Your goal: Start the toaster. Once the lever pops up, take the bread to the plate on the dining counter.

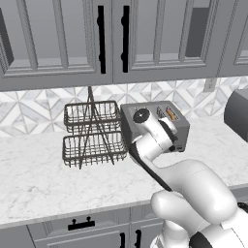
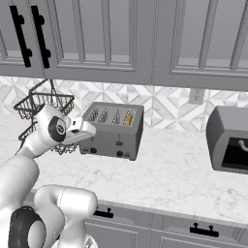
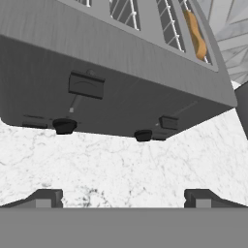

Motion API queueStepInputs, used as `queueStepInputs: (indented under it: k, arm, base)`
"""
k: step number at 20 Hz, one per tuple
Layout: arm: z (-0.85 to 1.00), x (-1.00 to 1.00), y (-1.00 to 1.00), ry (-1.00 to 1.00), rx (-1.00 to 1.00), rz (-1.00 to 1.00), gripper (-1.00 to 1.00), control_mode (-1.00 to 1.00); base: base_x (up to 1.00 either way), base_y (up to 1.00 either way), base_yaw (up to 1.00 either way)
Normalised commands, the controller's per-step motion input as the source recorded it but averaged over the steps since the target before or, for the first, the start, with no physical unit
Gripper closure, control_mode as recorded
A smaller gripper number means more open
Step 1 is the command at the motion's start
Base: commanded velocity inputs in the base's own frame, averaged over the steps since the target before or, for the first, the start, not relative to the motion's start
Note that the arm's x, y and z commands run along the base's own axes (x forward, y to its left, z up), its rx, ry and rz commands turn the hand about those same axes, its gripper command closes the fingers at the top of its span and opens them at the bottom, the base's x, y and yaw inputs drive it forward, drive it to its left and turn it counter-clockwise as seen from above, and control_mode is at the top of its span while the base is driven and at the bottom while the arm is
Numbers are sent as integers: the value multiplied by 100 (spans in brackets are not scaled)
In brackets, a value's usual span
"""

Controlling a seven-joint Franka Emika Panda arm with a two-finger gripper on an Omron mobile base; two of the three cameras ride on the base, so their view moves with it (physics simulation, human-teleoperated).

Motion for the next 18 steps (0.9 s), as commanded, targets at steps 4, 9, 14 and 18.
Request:
queueStepInputs:
  k: [4,9,14,18]
  arm:
    - [0,0,0,0,0,0,-100,-100]
    - [0,0,0,0,0,0,-100,-100]
    - [0,0,0,0,0,0,-100,-100]
    - [0,0,0,0,0,0,-100,-100]
  base:
    - [0,0,0]
    - [0,0,0]
    - [0,0,0]
    - [0,0,0]
